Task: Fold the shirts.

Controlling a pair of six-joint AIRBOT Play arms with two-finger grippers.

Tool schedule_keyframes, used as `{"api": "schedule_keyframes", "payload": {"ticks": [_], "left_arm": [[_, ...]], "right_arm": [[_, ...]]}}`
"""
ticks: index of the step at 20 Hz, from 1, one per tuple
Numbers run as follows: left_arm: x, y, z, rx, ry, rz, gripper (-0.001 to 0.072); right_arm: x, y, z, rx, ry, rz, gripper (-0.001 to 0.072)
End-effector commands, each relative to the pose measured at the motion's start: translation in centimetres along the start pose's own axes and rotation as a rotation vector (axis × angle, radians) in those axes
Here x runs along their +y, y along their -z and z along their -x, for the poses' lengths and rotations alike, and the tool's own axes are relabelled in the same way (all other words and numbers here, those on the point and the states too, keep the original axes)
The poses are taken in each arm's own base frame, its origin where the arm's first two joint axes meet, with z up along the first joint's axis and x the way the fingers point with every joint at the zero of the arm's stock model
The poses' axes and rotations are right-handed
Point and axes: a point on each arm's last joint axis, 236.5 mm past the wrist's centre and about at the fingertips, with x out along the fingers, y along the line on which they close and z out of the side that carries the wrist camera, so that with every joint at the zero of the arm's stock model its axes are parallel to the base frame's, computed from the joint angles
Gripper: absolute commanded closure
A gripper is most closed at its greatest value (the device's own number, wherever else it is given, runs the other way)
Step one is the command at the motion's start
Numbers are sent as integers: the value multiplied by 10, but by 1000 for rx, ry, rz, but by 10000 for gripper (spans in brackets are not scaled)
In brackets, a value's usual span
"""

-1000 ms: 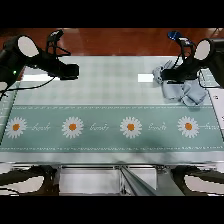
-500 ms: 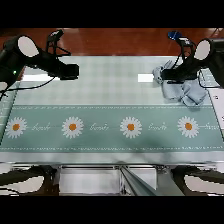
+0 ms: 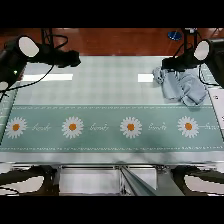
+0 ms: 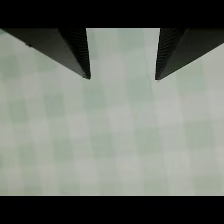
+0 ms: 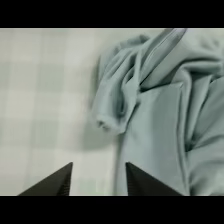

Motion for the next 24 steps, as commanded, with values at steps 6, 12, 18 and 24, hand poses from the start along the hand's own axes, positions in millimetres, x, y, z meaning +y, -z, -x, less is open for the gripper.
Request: {"api": "schedule_keyframes", "payload": {"ticks": [6,12,18,24], "left_arm": [[19,-6,-42,-52,-34,-74,201],[23,27,-66,64,-33,-103,200],[17,52,-41,195,-1,-35,200],[4,17,88,75,76,-23,200]], "right_arm": [[-130,23,-64,39,222,-289,297],[-145,103,-125,294,191,-384,298],[-103,123,-139,390,31,-408,679],[-65,-12,-35,45,-200,-298,694]]}}
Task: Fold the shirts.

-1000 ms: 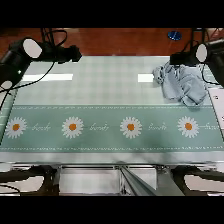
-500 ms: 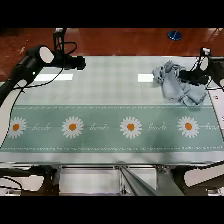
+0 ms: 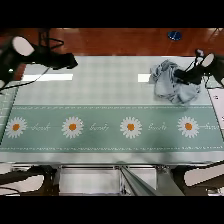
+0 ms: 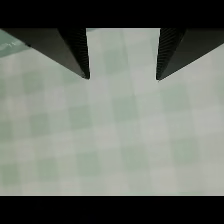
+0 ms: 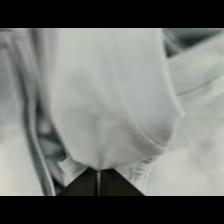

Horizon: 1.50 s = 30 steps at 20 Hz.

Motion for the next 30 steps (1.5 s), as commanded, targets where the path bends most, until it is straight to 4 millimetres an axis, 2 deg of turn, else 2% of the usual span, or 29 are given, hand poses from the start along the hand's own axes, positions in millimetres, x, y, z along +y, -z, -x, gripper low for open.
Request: {"api": "schedule_keyframes", "payload": {"ticks": [1,3,4,5,6,8,9,11,12,13,14,15,17,19,21,23,25,27,29,30], "left_arm": [[-27,12,73,-44,79,-15,200],[-51,39,98,-78,139,1,200],[-53,57,104,-93,139,3,200],[-50,77,105,-101,132,16,200],[-43,97,104,-102,120,36,200],[-31,137,97,-85,99,86,200],[-28,152,95,-74,95,94,200],[-27,167,94,-65,95,98,200],[-26,167,95,-70,92,95,200],[-23,161,98,-89,80,98,200],[-17,154,101,-115,66,109,200],[-7,145,106,-146,44,129,200],[11,134,115,-192,9,184,200],[17,135,117,-189,17,238,200],[14,142,116,-158,27,240,200],[12,147,116,-134,34,238,200],[10,149,115,-124,41,240,200],[5,149,115,-123,62,249,200],[0,153,114,-107,73,241,200],[-3,156,112,-93,81,234,200]], "right_arm": [[59,-61,112,-266,-168,106,694],[85,-88,207,-463,-215,176,694],[100,-93,255,-549,-244,212,694],[113,-93,300,-626,-269,243,694],[125,-90,335,-682,-288,279,694],[157,-73,409,-801,-335,369,694],[171,-62,440,-849,-366,403,694],[198,-30,493,-927,-427,484,694],[204,-13,507,-939,-440,515,694],[209,6,510,-908,-451,549,694],[215,24,502,-843,-470,579,694],[223,42,486,-756,-498,601,694],[250,80,434,-559,-565,657,694],[285,122,374,-386,-628,699,694],[319,163,309,-267,-676,685,694],[343,201,236,-151,-675,641,694],[363,236,172,-30,-659,600,694],[390,268,126,70,-688,555,694],[407,290,96,149,-725,491,694],[412,297,88,182,-743,464,693]]}}
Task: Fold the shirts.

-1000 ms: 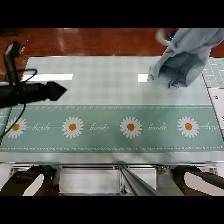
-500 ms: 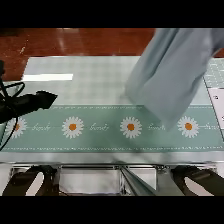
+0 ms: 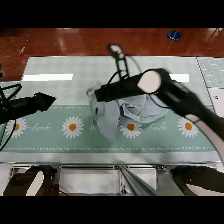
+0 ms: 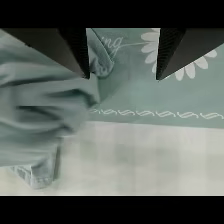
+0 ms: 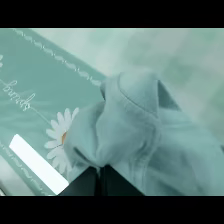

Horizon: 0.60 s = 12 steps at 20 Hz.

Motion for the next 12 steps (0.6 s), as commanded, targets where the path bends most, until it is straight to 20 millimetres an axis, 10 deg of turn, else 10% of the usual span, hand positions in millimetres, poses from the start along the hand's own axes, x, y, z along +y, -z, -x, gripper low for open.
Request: {"api": "schedule_keyframes", "payload": {"ticks": [1,3,6,10,12], "left_arm": [[-8,13,-4,45,27,-9,200],[-15,30,-13,89,54,-15,200],[-7,28,-17,66,19,-103,200],[25,-36,21,-118,-95,-37,200],[32,-3,9,8,-61,91,200]], "right_arm": [[3,27,-64,52,-84,-157,610],[-2,19,-66,30,-96,-221,291],[-33,-2,-24,71,-87,-185,294],[-169,-20,137,30,246,-196,297],[-246,6,226,-38,521,-297,297]]}}
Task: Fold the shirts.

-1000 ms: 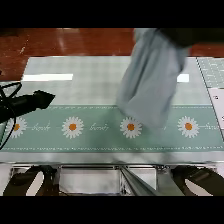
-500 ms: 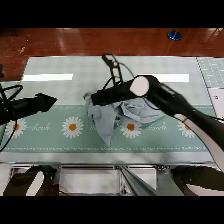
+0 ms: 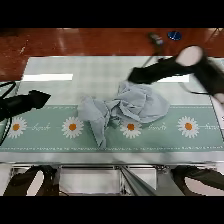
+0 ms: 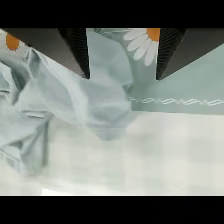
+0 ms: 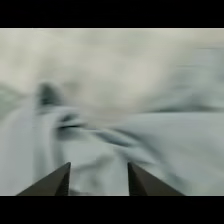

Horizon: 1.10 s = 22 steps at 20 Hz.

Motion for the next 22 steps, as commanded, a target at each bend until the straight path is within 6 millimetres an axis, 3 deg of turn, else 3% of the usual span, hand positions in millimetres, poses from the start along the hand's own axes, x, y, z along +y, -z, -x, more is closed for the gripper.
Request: {"api": "schedule_keyframes", "payload": {"ticks": [1,2,4,7,10,14,18,19,20,22], "left_arm": [[5,44,-10,171,54,163,200],[-9,80,-22,288,139,218,200],[-38,133,-43,421,297,275,200],[-55,167,-79,488,339,243,200],[-79,158,-111,487,365,172,199],[-87,134,-155,490,340,149,199],[-87,145,-174,617,352,130,212],[-88,152,-172,667,362,112,425],[-87,155,-171,697,368,98,694],[-90,151,-170,703,381,90,690]], "right_arm": [[-153,30,117,-60,399,-171,298],[-179,52,129,-90,427,-265,298],[-208,99,122,-118,405,-419,303],[-206,153,79,-88,263,-539,303],[-204,181,55,-53,228,-585,303],[-202,190,51,-26,219,-576,303],[-203,197,41,15,197,-614,303],[-203,196,36,16,178,-638,303],[-203,193,30,8,152,-667,303],[-201,183,17,-18,84,-714,304]]}}
